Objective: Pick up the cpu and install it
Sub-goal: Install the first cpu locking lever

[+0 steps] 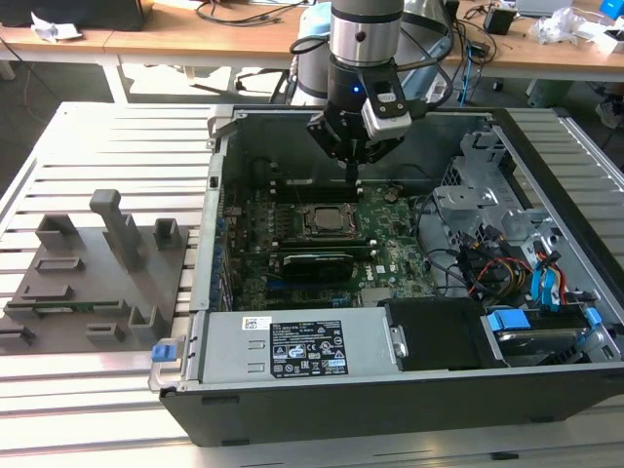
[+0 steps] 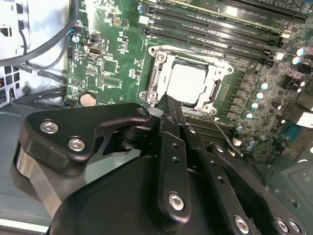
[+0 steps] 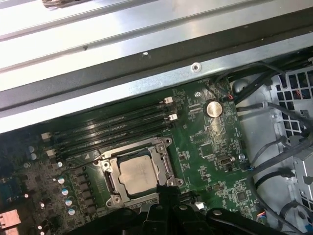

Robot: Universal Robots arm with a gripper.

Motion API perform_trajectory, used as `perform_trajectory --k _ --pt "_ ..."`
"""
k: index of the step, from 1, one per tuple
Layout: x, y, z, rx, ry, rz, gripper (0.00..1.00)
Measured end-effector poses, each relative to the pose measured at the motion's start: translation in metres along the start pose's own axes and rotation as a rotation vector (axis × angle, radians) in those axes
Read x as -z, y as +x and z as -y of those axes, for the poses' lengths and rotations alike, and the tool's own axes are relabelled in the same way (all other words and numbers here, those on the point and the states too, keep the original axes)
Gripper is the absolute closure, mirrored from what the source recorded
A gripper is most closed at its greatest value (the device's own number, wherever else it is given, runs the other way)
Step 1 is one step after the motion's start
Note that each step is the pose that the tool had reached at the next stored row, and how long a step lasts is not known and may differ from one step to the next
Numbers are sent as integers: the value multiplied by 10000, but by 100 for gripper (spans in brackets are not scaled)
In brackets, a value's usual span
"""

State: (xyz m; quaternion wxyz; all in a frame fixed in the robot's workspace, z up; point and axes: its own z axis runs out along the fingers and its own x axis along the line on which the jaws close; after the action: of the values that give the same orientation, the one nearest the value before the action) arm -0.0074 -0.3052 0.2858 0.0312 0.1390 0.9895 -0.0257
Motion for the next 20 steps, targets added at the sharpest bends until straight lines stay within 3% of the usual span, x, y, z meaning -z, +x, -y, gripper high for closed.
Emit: perform_trajectory --k 5,20 --pt "0 0 0 728 -50 30 89" --pt "0 0 0 1928 -133 81 89"
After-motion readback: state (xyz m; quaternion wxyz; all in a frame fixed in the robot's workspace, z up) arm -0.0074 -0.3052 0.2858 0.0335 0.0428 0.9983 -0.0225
